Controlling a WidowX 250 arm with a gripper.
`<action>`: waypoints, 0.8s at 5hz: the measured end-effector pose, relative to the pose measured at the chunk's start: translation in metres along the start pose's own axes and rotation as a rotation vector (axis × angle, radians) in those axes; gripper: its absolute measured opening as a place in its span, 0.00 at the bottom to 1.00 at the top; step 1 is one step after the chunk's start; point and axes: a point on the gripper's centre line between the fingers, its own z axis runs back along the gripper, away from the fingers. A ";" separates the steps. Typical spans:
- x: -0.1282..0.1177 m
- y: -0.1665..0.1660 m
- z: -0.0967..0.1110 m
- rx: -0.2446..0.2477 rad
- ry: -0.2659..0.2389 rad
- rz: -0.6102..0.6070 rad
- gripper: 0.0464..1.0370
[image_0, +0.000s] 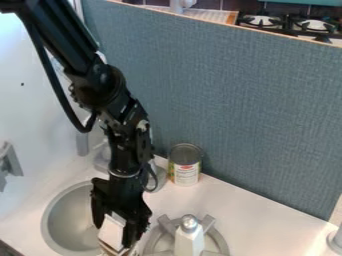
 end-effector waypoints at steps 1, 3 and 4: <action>0.002 0.000 -0.001 0.001 -0.008 0.023 0.79; 0.016 -0.025 0.069 -0.060 -0.140 -0.005 0.79; 0.037 -0.046 0.109 -0.053 -0.236 -0.064 0.79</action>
